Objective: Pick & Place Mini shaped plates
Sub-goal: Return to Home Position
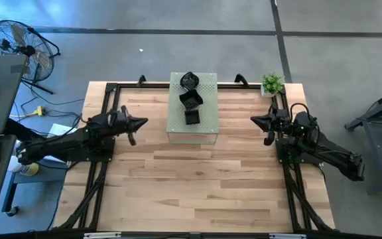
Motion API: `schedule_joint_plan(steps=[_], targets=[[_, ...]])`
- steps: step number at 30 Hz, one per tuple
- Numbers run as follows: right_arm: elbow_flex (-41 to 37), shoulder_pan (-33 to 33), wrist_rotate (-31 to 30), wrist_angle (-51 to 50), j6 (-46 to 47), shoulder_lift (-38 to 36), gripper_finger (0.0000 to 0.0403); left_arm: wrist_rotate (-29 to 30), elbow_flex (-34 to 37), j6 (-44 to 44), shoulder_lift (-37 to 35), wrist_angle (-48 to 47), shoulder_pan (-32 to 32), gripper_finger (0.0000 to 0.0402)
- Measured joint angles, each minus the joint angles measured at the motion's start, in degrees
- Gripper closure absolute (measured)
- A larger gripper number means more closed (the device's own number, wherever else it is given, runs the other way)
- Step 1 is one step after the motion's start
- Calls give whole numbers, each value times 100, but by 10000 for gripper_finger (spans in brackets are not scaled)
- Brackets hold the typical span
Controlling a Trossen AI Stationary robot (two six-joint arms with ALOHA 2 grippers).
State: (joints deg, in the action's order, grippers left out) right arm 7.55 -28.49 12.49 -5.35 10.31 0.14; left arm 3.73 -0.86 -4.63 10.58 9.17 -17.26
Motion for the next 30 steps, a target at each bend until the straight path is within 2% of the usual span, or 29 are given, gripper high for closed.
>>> schedule_joint_plan(steps=[5, 9, 12, 18, 23, 30], targets=[[2, 1, -129, -138, 13, 29, 395, -876, 6, -53, -371, -411, -2, 401], [2, 0, -357, -95, 277, 59, 394, -1136, 9, -170, -412, -542, 0, 401], [2, 0, -328, -89, 238, 61, 395, -1003, 13, -266, -414, -514, 0, 401], [2, 0, -313, -87, 260, 61, 398, -296, 15, -296, -412, -512, 0, 401], [2, 0, -312, -87, 262, 61, 399, -295, 15, 165, -408, -769, 0, 401], [2, 0, -311, -87, 269, 61, 398, -331, -44, 139, -405, -941, 2, 401]])
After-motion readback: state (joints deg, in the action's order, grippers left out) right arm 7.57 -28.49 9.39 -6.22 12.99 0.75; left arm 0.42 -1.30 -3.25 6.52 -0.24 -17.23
